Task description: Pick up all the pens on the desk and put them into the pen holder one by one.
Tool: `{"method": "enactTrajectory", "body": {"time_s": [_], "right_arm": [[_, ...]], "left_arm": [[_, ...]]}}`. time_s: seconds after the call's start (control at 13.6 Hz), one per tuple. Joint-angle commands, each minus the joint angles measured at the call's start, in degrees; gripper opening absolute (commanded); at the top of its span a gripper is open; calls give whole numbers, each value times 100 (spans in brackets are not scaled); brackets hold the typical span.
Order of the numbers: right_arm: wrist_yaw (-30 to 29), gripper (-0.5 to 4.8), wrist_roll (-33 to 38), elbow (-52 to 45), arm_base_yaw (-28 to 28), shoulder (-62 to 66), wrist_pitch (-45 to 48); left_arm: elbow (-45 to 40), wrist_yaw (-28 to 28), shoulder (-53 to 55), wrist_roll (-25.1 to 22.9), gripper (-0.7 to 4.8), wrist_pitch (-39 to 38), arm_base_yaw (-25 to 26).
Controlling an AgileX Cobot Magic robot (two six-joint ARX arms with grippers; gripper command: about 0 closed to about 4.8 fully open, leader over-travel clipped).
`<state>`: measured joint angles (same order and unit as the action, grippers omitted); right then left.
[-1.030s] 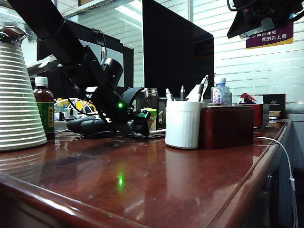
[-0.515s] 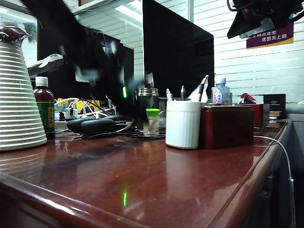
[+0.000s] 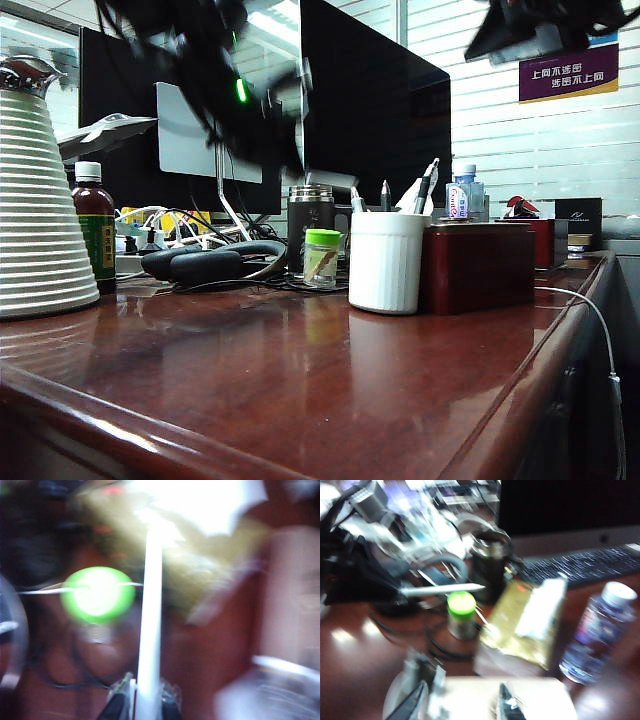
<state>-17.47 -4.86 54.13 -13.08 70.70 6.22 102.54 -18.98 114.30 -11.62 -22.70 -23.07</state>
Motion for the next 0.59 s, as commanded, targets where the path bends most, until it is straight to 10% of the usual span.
{"method": "enactTrajectory", "body": {"time_s": [0.07, 0.59], "right_arm": [[-492, 187, 737, 33, -7, 55, 468], [-1493, 275, 1808, 728, 229, 1268, 1091]], "left_arm": [[20, -927, -525, 973, -5, -96, -48], [7, -1971, -927, 1005, -6, -732, -691]]}}
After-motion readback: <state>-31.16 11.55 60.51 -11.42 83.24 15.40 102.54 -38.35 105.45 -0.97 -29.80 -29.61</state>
